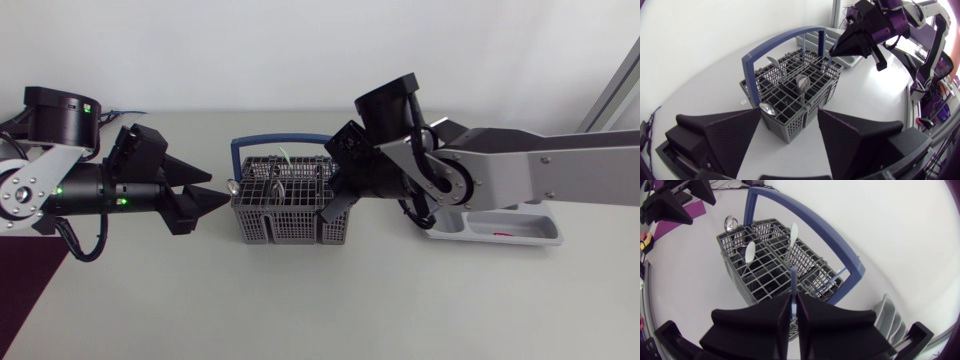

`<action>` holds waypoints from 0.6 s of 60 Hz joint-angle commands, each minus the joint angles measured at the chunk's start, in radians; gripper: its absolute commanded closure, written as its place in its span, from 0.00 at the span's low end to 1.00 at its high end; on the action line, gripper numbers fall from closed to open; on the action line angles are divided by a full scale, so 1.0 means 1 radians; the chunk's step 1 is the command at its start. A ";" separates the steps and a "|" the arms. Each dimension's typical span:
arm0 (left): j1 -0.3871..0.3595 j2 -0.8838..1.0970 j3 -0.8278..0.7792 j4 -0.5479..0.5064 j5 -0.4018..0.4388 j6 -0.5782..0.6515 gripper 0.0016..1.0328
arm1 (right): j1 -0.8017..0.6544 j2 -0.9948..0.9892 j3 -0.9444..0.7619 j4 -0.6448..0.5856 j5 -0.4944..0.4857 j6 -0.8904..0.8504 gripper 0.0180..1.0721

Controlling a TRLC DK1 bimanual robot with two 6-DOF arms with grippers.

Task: Unload the cutlery basket into the drawer organizer.

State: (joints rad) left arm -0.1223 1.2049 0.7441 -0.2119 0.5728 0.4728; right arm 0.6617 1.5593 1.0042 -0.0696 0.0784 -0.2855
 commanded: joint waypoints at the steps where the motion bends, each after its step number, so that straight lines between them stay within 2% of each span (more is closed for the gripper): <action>1: -0.010 0.015 -0.031 0.006 0.016 0.023 0.06 | 0.015 -0.025 0.016 0.011 0.000 -0.006 0.91; 36: -0.010 -0.004 -0.045 0.005 0.016 0.029 0.06 | 0.033 -0.142 0.051 -0.102 -0.009 0.012 0.91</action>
State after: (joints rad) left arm -0.1257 1.2049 0.7204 -0.2104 0.5728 0.4767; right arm 0.6865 1.4483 1.0271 -0.1467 0.0746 -0.2848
